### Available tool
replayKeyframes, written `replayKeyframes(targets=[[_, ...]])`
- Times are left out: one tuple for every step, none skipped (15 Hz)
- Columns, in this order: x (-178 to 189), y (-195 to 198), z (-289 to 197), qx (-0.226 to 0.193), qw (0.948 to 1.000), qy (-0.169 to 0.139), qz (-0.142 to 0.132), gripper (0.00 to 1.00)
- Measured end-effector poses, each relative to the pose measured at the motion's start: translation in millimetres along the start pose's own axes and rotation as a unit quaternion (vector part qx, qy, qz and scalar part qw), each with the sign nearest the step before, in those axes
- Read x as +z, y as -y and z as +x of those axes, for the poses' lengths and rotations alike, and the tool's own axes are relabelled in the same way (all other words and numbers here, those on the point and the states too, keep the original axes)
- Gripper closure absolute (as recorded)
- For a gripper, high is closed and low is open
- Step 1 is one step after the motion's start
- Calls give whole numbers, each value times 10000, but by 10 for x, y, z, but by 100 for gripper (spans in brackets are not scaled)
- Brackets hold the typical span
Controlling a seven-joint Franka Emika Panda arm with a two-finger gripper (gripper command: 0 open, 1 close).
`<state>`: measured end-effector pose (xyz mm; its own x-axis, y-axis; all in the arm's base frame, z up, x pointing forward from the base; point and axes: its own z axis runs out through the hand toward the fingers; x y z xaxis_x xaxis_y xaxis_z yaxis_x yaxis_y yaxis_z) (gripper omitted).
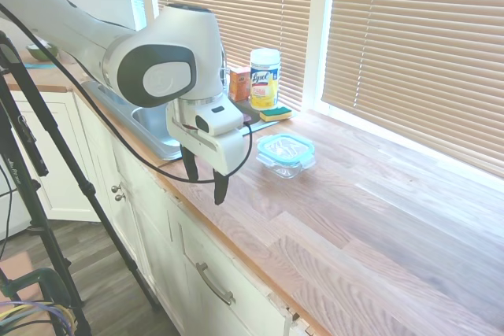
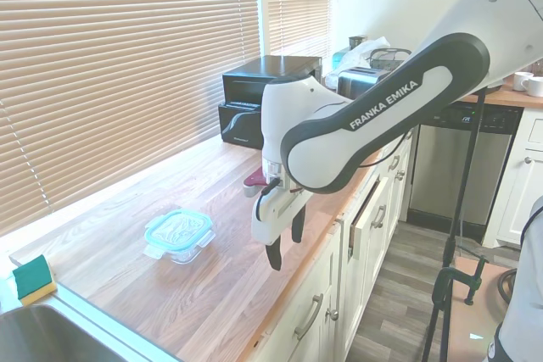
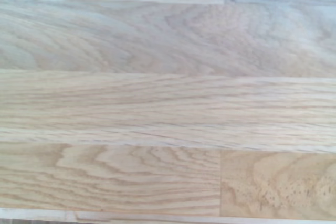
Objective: Uncover the lid of the food container
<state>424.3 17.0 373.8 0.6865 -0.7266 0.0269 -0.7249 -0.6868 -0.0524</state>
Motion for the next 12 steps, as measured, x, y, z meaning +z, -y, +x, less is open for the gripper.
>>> replayKeyframes(targets=[[3,0,0,3,10000,4,0,0],[5,1,0,20,10000,21,8,0],[12,2,5,54,10000,52,23,0],[24,7,23,111,9999,98,48,0],[31,20,59,180,9997,142,86,0],[27,37,113,272,9994,183,145,0],[12,52,187,401,9986,240,233,0],[-9,63,277,565,9973,313,347,0],[-39,65,389,735,9953,394,489,0],[-61,51,518,892,9926,502,654,0],[-77,19,655,1013,9895,629,822,0],[-88,-17,789,1100,9861,765,978,0]])
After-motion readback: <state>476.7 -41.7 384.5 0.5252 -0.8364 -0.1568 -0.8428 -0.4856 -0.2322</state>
